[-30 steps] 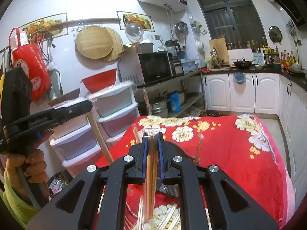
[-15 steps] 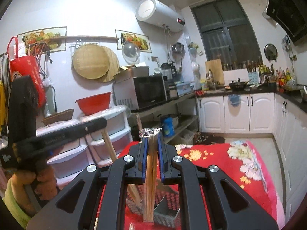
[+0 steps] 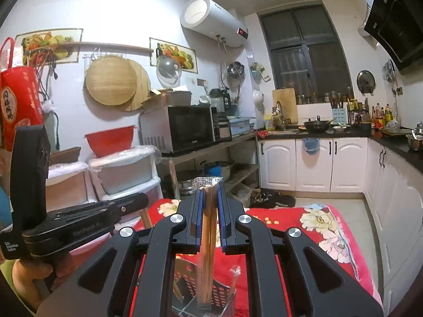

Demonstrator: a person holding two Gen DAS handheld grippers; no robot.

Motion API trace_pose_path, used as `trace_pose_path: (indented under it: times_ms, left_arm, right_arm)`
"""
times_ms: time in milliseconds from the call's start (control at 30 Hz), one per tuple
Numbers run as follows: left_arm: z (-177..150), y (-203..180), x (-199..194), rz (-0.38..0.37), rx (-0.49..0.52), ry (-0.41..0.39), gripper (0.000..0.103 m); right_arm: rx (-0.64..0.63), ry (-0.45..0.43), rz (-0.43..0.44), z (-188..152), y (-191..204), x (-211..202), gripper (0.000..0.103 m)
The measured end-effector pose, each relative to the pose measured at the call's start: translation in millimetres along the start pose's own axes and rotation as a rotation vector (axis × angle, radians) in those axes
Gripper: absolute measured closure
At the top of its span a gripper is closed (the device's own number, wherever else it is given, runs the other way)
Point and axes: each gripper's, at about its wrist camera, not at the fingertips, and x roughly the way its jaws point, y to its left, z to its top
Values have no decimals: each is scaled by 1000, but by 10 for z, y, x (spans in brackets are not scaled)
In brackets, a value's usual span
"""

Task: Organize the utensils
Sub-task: 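Lift the left tool's chopsticks over the caddy while the right tool carries its pair above it, then insert the chopsticks into the caddy and open the left tool while the right tool releases its pair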

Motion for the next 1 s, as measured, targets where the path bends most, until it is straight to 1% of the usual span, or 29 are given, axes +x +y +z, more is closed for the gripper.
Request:
trace_pose_path:
  times_ms: [133,300,500,800,1000]
  left_arm:
    - [-142,69,153,-18,-7,27,103]
    - [-300,153,244,-30,-23,54,103]
    - [-455,230,297,-37,-21,78,103]
    - [-580,377,225,-36,-39,73,103]
    - [-617,444,120,-30,-48,67,102]
  right_arm:
    - [10,29,-7,-156,-26,120,93]
    - [24,50,-6,-347,-20,220,93]
    - [9,53,-32,-515,32,295,93]
    - [12,67,-47,-660,125,364,93]
    - [27,86,-58,-754,126,313,93]
